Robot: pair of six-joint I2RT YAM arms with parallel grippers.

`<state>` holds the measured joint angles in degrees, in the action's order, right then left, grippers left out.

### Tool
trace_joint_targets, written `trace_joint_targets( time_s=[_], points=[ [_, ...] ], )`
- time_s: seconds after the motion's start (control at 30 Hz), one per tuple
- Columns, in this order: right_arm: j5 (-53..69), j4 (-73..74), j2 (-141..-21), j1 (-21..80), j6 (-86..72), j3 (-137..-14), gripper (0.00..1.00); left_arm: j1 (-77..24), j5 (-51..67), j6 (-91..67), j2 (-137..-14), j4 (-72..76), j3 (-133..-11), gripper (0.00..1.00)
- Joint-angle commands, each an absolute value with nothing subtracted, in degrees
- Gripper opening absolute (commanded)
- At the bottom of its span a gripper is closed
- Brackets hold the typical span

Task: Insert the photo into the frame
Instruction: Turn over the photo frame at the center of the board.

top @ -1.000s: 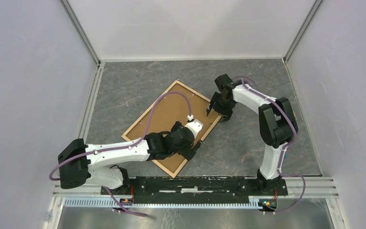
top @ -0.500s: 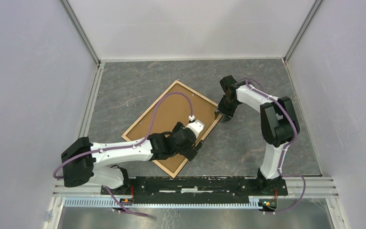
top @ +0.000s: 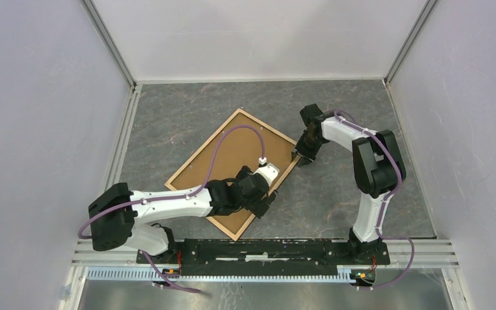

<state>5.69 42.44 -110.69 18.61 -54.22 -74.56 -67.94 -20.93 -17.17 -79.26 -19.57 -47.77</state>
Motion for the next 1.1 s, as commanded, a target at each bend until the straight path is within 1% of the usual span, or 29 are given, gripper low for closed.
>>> trace_joint_targets(
  time_s=[0.0,0.03,0.07,0.13,0.2,0.27,0.33,0.43,0.53,0.63,0.8,1.07],
  points=[
    [4.15,42.39,-112.36,18.13,-56.08,-72.31,0.37,-67.83,-23.73,-17.74,-80.21,-17.57,-50.25,1.0],
    [4.44,42.47,-112.35,18.02,-56.43,-72.1,0.32,-67.86,-25.1,-17.8,-80.75,-17.46,-50.51,1.0],
    [4.97,42.37,-112.32,18.0,-56.47,-72.03,0.2,-67.99,-27.24,-17.76,-81.29,-17.23,-50.71,1.0],
    [6.0,41.96,-111.82,18.0,-56.89,-71.8,0.08,-68.57,-30.42,-16.39,-82.27,-16.32,-50.89,1.0],
    [6.83,41.92,-111.21,18.01,-57.64,-71.76,0.0,-69.93,-33.13,-12.58,-82.81,-13.85,-50.31,1.0],
    [7.62,42.62,-110.85,18.01,-57.94,-72.31,0.0,-71.37,-36.18,-9.91,-83.65,-12.65,-50.8,1.0],
    [8.09,44.29,-110.51,17.99,-57.83,-73.52,0.0,-71.99,-36.4,-9.22,-85.04,-14.03,-53.04,1.0],
    [9.11,46.82,-109.57,18.01,-57.83,-74.98,0.0,-72.07,-31.27,-8.88,-87.89,-17.58,-57.66,1.0],
    [10.87,48.69,-108.58,17.97,-57.74,-75.94,0.0,-72.51,-30.14,-9.22,-92.17,-18.41,-61.25,1.0],
    [13.31,47.27,-106.42,17.91,-58.11,-74.29,0.0,-74.59,-39.28,-10.2,-97.66,-19.97,-65.12,1.0],
    [16.14,44.72,-102.65,17.93,-59.98,-70.85,0.0,-77.81,-50.65,-8.39,-108.45,-25.62,-73.36,1.0],
    [17.31,44.99,-99.28,17.93,-62.53,-68.81,0.0,-78.1,-58.91,-5.23,-114.33,-27.11,-75.06,1.0]
  ],
)
